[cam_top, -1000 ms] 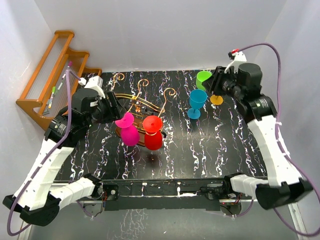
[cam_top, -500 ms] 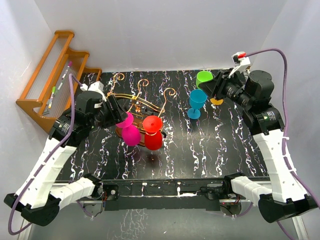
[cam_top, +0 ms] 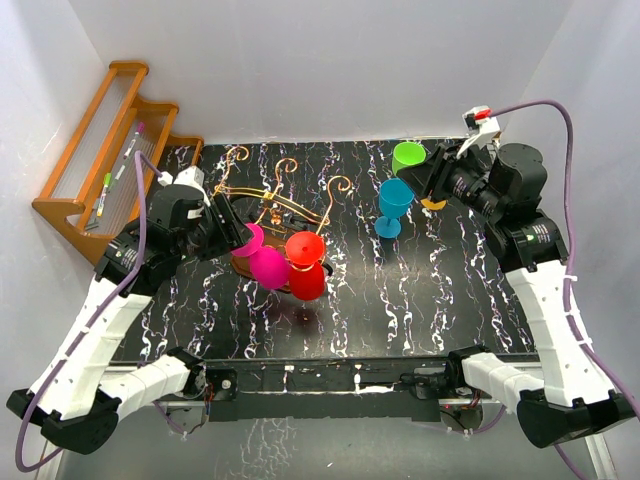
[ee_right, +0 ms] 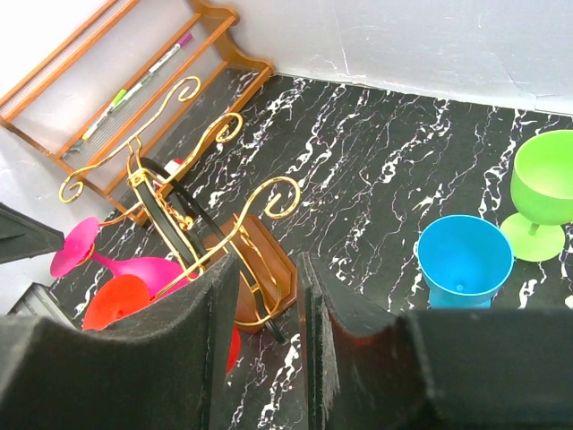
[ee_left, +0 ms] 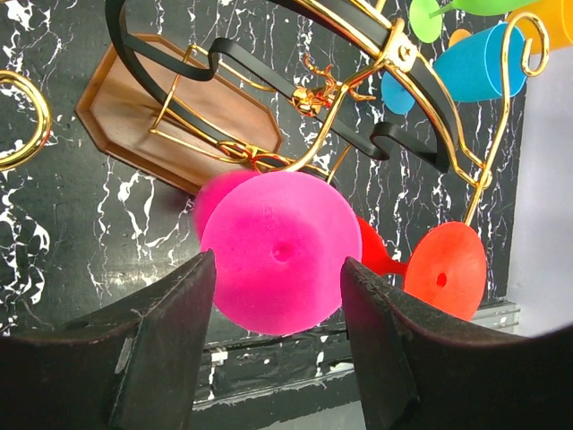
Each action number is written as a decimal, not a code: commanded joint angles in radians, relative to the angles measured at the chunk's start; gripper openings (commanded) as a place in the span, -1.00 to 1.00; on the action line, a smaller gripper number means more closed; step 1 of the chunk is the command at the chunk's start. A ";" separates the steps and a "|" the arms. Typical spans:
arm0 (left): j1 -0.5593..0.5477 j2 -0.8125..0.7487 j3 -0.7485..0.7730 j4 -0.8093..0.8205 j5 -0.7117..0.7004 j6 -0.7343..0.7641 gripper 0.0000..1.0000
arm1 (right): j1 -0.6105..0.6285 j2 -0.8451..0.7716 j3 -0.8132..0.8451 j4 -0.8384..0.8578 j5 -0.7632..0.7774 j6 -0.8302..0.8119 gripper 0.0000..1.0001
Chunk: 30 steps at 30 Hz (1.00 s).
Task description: Take the wine glass off the wine glass rack
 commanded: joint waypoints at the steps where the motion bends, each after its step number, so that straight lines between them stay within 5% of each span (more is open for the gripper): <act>1: 0.003 0.000 0.027 -0.089 -0.008 0.006 0.14 | 0.000 -0.030 0.000 0.070 0.017 -0.019 -0.31; 30: 0.003 0.014 0.026 -0.004 0.063 0.014 0.15 | 0.000 -0.023 -0.019 0.087 0.023 -0.009 -0.31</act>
